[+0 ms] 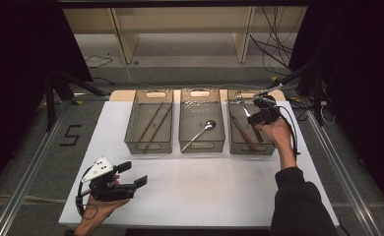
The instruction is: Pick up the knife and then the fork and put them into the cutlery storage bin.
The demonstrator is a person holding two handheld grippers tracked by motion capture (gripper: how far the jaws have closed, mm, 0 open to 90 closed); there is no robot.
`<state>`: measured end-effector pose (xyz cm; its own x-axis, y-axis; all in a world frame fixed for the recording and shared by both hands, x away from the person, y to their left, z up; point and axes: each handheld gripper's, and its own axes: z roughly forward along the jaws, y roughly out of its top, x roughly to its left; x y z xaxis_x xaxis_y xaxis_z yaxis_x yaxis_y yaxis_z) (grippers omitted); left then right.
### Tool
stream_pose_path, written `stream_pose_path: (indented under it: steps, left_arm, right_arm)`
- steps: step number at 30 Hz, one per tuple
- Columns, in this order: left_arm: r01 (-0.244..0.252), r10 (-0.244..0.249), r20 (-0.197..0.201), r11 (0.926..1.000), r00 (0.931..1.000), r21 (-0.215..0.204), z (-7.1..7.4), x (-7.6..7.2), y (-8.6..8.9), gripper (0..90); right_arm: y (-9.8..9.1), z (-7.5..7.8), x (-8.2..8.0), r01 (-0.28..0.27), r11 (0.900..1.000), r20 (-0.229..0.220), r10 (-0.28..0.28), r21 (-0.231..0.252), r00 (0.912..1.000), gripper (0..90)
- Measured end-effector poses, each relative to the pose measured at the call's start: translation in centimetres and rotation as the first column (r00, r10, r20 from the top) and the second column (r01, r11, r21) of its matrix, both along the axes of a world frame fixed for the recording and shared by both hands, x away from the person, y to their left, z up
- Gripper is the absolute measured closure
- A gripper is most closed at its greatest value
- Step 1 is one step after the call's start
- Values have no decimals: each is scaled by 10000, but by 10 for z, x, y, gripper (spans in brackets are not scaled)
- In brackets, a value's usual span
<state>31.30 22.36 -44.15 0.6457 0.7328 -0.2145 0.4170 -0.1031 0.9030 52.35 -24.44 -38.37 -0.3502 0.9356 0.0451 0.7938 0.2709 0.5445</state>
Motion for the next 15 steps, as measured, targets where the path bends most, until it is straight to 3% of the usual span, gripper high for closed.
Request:
stream_pose_path:
  steps: [7,10,15]
  left_arm:
    - [14,-14,-9,10000,10000,13,0,0,0,163]
    - [15,-15,-12,10000,10000,15,0,0,0,162]
    - [19,-19,-11,10000,10000,26,0,0,-1,162]
  right_arm:
    - [-2,-9,1,92,9999,-328,-89,83,9994,759]
    - [-4,-10,0,136,9993,-419,-121,360,9991,669]
    - [-5,-3,-4,-2,9989,-231,13,468,9997,629]
